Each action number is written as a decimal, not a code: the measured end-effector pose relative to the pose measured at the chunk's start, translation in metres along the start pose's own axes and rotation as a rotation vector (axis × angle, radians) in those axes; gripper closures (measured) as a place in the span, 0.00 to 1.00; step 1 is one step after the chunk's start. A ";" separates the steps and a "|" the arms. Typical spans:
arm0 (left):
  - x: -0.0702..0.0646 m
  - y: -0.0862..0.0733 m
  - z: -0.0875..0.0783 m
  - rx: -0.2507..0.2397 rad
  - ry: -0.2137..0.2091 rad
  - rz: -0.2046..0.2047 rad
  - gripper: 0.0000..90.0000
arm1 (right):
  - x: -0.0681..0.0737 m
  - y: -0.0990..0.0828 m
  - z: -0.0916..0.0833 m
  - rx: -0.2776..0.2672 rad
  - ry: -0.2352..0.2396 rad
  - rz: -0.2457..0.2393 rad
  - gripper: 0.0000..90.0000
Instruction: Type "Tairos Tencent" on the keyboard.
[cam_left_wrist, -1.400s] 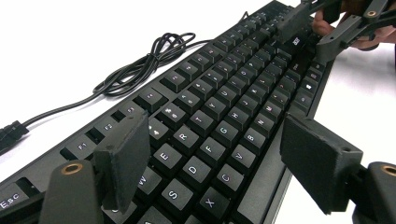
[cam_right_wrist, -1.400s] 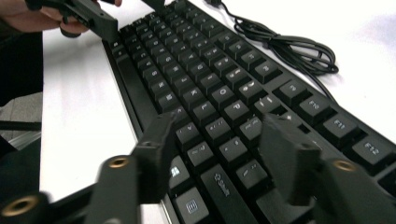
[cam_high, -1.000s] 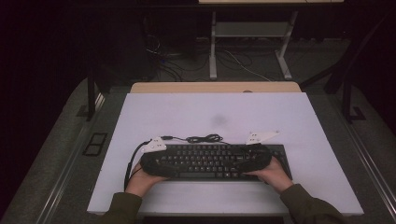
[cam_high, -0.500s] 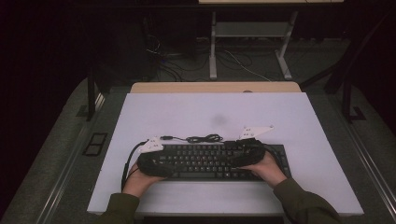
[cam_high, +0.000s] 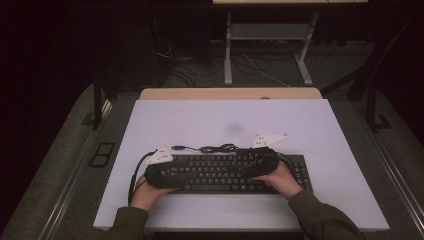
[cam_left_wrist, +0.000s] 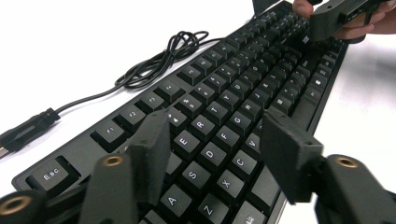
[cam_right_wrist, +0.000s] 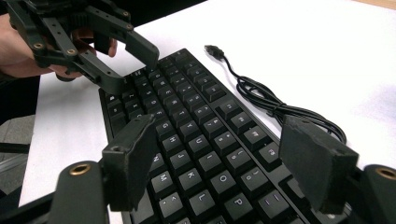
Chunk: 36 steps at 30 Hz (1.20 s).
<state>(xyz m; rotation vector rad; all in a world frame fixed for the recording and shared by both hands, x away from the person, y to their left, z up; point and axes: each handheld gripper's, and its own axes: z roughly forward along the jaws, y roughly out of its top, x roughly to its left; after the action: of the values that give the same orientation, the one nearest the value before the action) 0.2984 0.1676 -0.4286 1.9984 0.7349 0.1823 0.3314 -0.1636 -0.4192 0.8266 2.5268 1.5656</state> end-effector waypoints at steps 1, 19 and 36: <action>0.000 0.000 0.000 0.000 0.000 0.000 0.51 | 0.000 0.000 0.001 -0.001 0.001 -0.002 0.29; 0.006 -0.004 -0.006 0.036 0.034 0.007 0.85 | 0.003 -0.007 0.009 0.021 0.004 -0.007 0.24; 0.014 -0.008 -0.009 0.077 0.047 0.001 0.99 | 0.003 -0.008 0.010 0.020 0.002 -0.006 0.24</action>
<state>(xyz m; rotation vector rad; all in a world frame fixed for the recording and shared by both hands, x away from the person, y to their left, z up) 0.3028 0.1844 -0.4328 2.0736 0.7808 0.2052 0.3292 -0.1569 -0.4302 0.8198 2.5477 1.5426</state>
